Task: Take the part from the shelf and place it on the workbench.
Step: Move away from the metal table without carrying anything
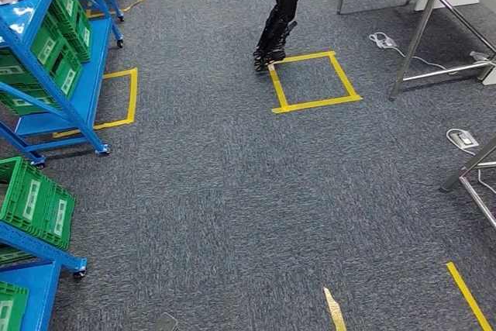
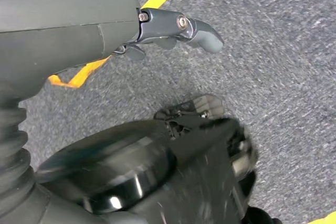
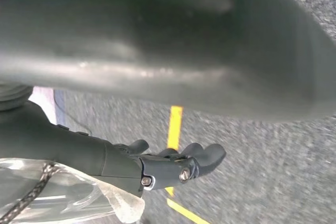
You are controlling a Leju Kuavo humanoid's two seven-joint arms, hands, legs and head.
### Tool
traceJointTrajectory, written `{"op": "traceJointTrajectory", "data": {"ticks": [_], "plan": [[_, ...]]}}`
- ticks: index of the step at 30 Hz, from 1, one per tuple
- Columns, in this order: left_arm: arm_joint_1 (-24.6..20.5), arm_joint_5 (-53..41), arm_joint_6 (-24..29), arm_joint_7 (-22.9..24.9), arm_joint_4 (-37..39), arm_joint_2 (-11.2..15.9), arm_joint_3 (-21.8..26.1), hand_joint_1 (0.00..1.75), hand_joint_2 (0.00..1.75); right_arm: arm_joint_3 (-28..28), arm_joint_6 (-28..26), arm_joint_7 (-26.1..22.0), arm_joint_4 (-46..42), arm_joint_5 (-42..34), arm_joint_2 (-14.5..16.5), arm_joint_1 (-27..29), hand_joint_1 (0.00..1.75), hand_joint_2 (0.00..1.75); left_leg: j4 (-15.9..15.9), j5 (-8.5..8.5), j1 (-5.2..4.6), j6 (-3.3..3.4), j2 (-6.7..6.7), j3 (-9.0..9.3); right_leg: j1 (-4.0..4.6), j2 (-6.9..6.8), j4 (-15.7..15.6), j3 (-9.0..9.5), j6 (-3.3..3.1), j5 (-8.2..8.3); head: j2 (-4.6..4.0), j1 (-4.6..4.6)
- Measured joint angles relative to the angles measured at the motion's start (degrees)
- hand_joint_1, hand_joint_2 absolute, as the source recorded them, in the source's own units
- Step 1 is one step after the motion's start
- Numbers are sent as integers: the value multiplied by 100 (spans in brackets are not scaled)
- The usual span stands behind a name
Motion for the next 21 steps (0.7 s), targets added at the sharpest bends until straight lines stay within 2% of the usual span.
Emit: {"op": "traceJointTrajectory", "data": {"ticks": [3,5,6,7,9,10,11,12,13,14,15,16,17,18,19,20,21], "plan": [[-5,0,0,0,0,1,0,0,175,0,0,-1,0,0,0,3,0,0,133,-58,1,-1,19,-66,5,-30,0,5,-10,-6,0,2],[-14,0,0,0,0,0,0,0,175,0,0,-2,0,1,-1,11,0,0,491,-194,5,-2,50,-247,21,-113,0,16,-29,-21,0,1],[-8,0,1,4,0,1,0,0,175,-1,1,-2,0,3,-2,11,0,0,644,-191,4,13,66,-329,40,-205,0,34,-42,-40,0,-1],[-3,1,3,8,0,9,0,0,175,-2,2,-2,0,4,2,10,0,0,414,-49,-49,87,239,-218,65,-347,-3,63,-41,-81,0,0],[14,5,4,16,0,28,1,0,175,-5,9,-1,-1,9,14,-13,0,0,-357,318,-165,256,456,132,122,-716,-34,182,8,-173,1,-1],[22,8,3,16,1,37,1,0,175,-7,11,0,-2,13,18,-25,0,0,-768,456,-204,331,537,329,133,-792,-40,226,48,-224,1,-1],[30,10,2,17,1,39,2,0,175,-9,13,-1,-4,18,18,-37,0,0,-838,475,-186,353,438,353,134,-719,14,234,78,-289,1,0],[32,12,2,17,1,40,3,0,175,-10,13,-1,-5,22,17,-43,0,0,-883,499,-159,373,364,376,126,-548,178,164,99,-391,1,8],[24,14,2,17,2,37,4,0,175,-11,13,-2,-5,26,16,-39,0,0,-907,514,-137,385,293,391,111,-341,461,20,114,-534,1,18],[10,15,0,17,2,33,4,0,175,-14,13,-1,-5,27,15,-33,0,0,-913,517,-130,398,213,392,101,-191,838,-178,129,-694,0,28],[-3,15,-2,17,2,28,4,0,175,-18,13,2,-4,27,13,-25,0,0,-912,517,-125,404,128,391,93,-130,1210,-391,146,-814,1,35],[-5,15,-3,17,2,25,4,0,175,-22,13,5,-4,27,9,-16,0,0,-910,514,-121,405,39,396,84,-107,1465,-563,164,-848,1,37],[1,15,-4,17,2,24,4,0,175,-25,13,8,-4,28,6,-9,0,0,-906,509,-113,399,-50,406,75,-99,1526,-651,184,-766,1,37],[9,16,-5,17,2,23,4,0,175,-26,13,8,-4,28,4,-4,0,0,-896,500,-101,385,-138,418,59,-85,1366,-632,206,-575,1,37],[15,17,-8,17,2,23,4,0,175,-26,13,9,-4,29,3,0,0,0,-877,486,-85,363,-222,428,34,-42,1037,-527,232,-323,1,36],[17,20,-13,17,2,24,5,0,175,-26,14,9,-4,30,4,0,0,0,-847,462,-77,326,-300,424,5,81,681,-388,263,-139,1,39],[10,27,-18,17,1,25,7,0,175,-26,14,9,-2,32,6,0,0,0,-797,437,-70,287,-374,406,-21,214,377,-261,267,-31,1,47]]}}
